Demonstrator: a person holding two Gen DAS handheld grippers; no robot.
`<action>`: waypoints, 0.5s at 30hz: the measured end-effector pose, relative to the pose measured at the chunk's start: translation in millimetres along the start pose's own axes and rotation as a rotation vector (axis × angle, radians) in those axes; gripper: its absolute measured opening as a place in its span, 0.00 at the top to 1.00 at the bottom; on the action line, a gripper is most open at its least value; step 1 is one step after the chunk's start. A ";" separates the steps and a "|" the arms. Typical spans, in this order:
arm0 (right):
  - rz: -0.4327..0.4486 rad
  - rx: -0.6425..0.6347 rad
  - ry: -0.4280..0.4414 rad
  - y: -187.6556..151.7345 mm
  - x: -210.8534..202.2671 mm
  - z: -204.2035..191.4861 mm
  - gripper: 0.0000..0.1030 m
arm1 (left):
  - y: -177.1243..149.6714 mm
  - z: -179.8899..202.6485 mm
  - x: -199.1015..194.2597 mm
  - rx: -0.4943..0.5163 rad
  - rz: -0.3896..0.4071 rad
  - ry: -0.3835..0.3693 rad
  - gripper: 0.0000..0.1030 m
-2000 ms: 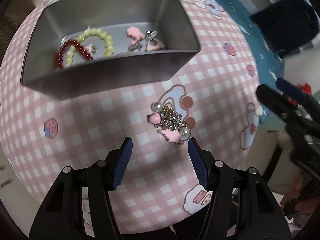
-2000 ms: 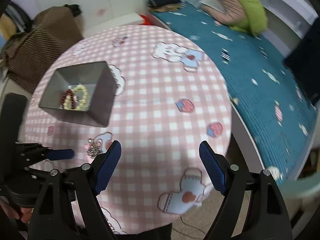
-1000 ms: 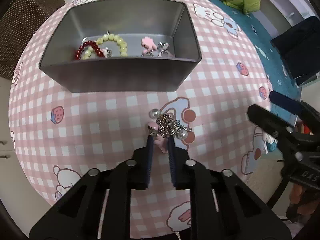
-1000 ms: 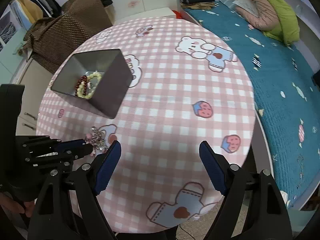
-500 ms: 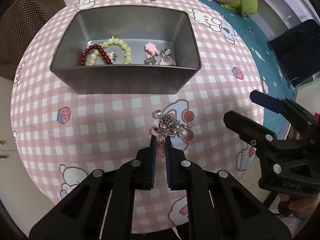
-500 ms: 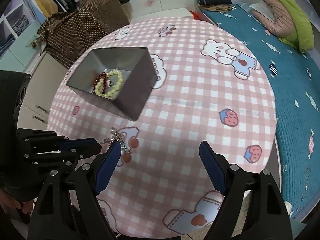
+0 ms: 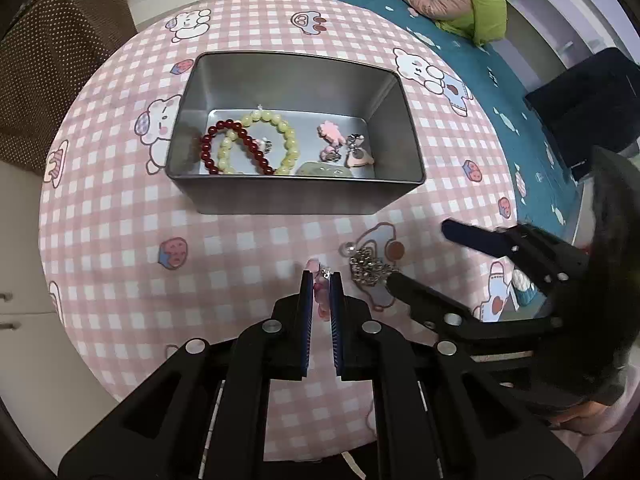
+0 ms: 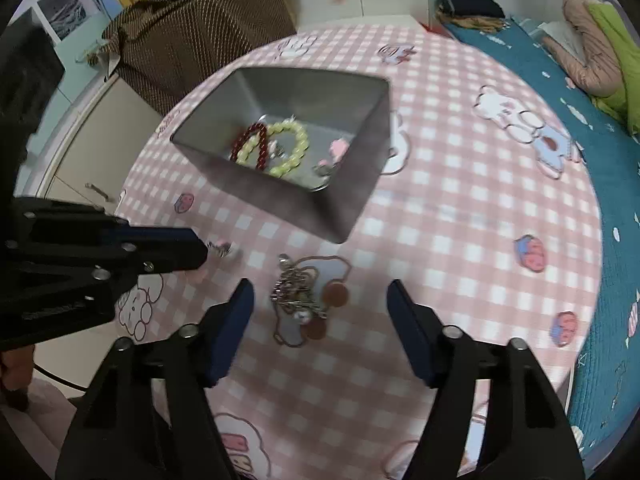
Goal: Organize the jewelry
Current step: 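Lift the pink keychain with the left tool while the right tool grasps the silver chain keychain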
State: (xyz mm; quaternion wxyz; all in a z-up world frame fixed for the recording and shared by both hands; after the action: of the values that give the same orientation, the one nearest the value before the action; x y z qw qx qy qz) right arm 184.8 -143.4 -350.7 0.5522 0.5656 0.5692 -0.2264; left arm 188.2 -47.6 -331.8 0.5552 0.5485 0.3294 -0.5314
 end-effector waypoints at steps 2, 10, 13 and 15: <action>-0.014 0.007 0.012 0.2 7.3 -5.5 0.55 | 1.4 -5.2 -0.8 0.008 -0.002 -0.002 0.92; -0.031 0.055 -0.043 -1.6 25.5 -6.8 0.94 | 0.7 -21.2 -1.5 0.061 -0.005 -0.002 0.92; -0.011 0.105 -0.058 0.6 17.6 -3.0 0.95 | 2.5 -26.7 -5.1 0.077 0.003 -0.015 0.92; 0.012 0.124 -0.066 1.5 8.0 -3.5 0.96 | 4.3 -29.7 -8.0 0.088 0.011 -0.025 0.92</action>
State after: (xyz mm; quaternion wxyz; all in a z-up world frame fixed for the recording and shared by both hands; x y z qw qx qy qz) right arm 186.8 -136.7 -356.2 0.5358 0.5943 0.5323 -0.2762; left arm 197.0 -18.0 -328.5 0.5376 0.5676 0.2958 -0.5490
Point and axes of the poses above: each gripper's, at about its wrist camera, not at the fingertips, and x roughly the way its jaws point, z to its right, y to its top, the point moved 5 cm from there along x, roughly the way its jaws point, and after that the axes turned 9 degrees about x, right-handed, at the moved point
